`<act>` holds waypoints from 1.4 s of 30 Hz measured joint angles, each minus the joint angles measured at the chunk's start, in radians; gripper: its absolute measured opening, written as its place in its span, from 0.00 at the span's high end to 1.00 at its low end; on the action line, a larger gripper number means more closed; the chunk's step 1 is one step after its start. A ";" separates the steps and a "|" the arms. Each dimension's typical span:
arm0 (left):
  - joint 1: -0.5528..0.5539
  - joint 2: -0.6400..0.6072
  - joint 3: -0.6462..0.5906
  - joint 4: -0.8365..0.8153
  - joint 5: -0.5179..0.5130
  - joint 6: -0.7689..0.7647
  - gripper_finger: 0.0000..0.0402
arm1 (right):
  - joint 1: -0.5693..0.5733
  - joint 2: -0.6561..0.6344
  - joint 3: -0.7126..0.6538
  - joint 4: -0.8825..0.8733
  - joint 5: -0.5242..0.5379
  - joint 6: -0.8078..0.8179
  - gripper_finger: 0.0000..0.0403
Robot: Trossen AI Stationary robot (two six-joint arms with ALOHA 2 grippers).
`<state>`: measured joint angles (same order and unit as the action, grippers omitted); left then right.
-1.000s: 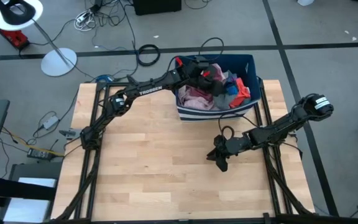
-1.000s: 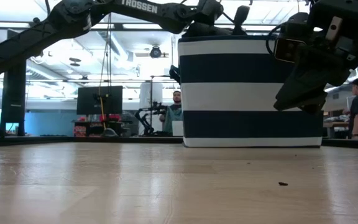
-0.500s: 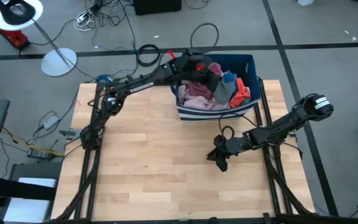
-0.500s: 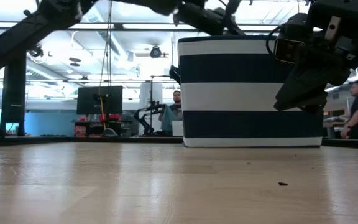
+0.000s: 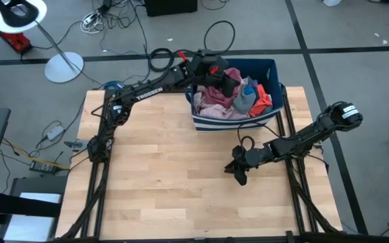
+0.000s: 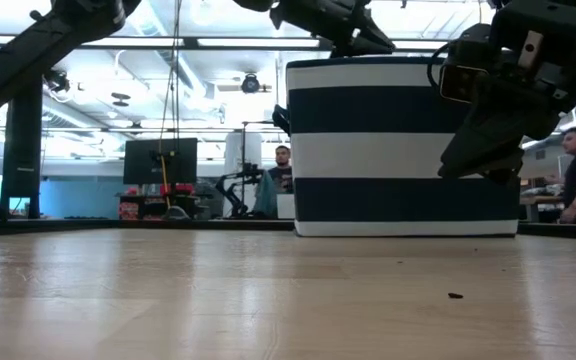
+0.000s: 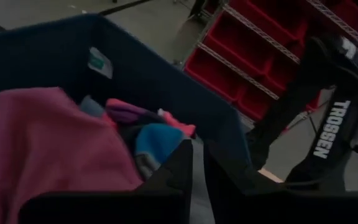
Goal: Sort clothes
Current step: Return to Home Position
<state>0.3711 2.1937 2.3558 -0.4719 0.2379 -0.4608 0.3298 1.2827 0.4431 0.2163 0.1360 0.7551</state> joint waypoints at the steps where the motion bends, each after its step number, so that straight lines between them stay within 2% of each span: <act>1: 0.002 0.000 0.000 -0.008 0.000 -0.003 0.89 | 0.000 0.000 0.000 0.000 0.000 0.000 0.78; 7: 0.002 -0.001 0.000 -0.081 0.033 -0.025 0.89 | 0.000 0.000 0.000 0.006 0.000 -0.004 0.78; 10: 0.001 -0.002 -0.001 -0.127 0.098 0.015 0.89 | 0.000 0.000 0.000 0.007 0.000 -0.004 0.78; 12: -0.006 -0.016 -0.002 -0.171 0.095 0.057 0.89 | 0.000 0.000 0.000 0.012 0.000 -0.004 0.78; 20: -0.102 -0.166 -0.002 -0.298 -0.115 0.283 0.89 | -0.001 0.000 0.000 0.036 -0.029 0.013 0.78; 25: -0.224 -0.264 -0.004 -0.390 -0.353 0.394 0.89 | -0.011 -0.017 0.000 0.048 -0.035 0.017 0.78; 27: -0.271 -0.287 -0.003 -0.411 -0.419 0.408 0.89 | -0.016 -0.048 0.000 0.059 -0.035 -0.006 0.78; 31: -0.351 -0.300 -0.004 -0.436 -0.437 0.427 0.89 | -0.023 -0.150 0.000 0.089 -0.022 -0.083 0.78; 36: -0.425 -0.300 -0.005 -0.503 -0.439 0.415 0.89 | -0.024 -0.298 0.000 0.054 0.042 -0.133 0.78; 42: -0.514 -0.351 -0.006 -0.593 -0.592 0.385 0.89 | -0.017 -0.406 0.000 0.010 0.057 -0.146 0.78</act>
<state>-0.1424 1.8430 2.3497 -1.0649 -0.3543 -0.0762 0.3127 0.8762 0.4435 0.2266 0.1925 0.6090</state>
